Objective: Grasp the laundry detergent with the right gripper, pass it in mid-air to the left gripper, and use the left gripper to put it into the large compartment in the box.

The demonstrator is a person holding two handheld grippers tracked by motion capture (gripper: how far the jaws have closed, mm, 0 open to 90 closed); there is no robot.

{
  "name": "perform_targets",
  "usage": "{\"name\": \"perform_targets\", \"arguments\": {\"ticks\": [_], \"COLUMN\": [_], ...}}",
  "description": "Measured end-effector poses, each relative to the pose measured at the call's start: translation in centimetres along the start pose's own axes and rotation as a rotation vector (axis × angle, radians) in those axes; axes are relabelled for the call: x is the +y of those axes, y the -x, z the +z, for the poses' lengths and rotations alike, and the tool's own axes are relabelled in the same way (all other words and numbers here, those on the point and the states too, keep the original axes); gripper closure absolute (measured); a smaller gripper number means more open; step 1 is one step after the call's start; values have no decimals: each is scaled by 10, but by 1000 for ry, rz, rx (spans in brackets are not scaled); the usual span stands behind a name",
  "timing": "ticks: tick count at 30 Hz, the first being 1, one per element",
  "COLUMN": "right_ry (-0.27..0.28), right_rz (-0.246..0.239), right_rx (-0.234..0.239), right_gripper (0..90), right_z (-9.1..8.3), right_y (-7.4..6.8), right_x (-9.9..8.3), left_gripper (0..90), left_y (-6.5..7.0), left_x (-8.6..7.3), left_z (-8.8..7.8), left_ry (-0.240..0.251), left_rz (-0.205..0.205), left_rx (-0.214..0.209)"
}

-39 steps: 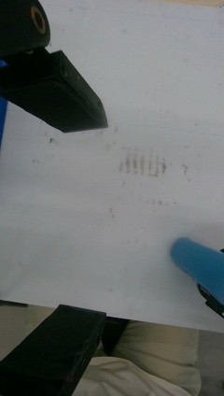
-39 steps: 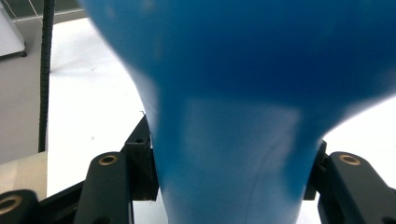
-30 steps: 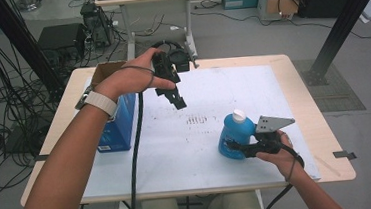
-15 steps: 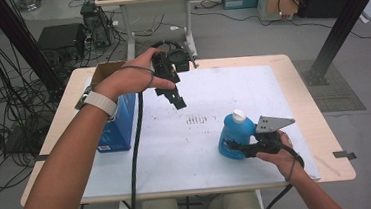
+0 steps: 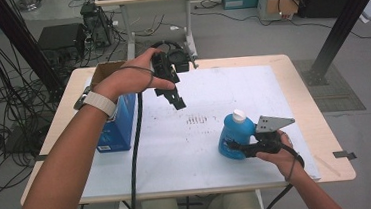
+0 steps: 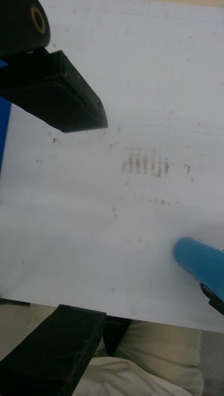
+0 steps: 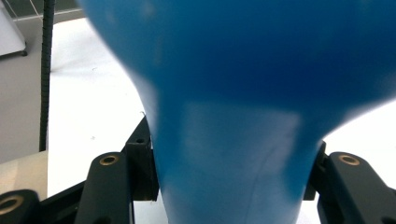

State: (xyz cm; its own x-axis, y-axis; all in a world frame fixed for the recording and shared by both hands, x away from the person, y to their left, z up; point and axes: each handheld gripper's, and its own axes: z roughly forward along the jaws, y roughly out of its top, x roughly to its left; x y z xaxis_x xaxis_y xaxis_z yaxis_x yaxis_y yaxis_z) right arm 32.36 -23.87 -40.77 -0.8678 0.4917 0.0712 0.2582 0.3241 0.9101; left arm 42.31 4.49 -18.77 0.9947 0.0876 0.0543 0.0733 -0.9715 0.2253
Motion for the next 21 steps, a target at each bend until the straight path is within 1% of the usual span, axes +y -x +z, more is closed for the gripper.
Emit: {"name": "perform_targets", "arguments": {"ticks": [6, 7, 10, 14, 16, 18, 19, 21], "right_ry": [-3, 3, 1, 2, -7, -13, -9, -18], "right_rz": [-6, -24, -30, -28, -15, -20, -33, -28], "right_rx": [11, 10, 8, 11, 11, 12, 17, 24], "right_gripper": [428, 428, 429, 430, 431, 431, 431, 431], "right_z": [1, 1, 1, 1, 0, 0, 1, -1], "right_y": [1, 2, 2, 2, 1, 1, 2, 0], "right_x": [1, 1, 1, 1, 2, 3, 3, 4], "left_gripper": [78, 78, 78, 78, 78, 78, 78, 78], "left_y": [4, 6, 9, 12, 15, 18, 20, 22], "left_x": [-1, -1, -2, -2, -3, -2, -2, -2], "left_z": [-3, -5, -8, -11, -13, -16, -17, -19], "left_ry": [-1, -2, -3, 1, -1, 1, 2, -1], "left_rz": [0, 3, 2, 3, 0, 2, 5, 8], "left_rx": [4, 7, 13, 21, 24, 29, 32, 34]}}
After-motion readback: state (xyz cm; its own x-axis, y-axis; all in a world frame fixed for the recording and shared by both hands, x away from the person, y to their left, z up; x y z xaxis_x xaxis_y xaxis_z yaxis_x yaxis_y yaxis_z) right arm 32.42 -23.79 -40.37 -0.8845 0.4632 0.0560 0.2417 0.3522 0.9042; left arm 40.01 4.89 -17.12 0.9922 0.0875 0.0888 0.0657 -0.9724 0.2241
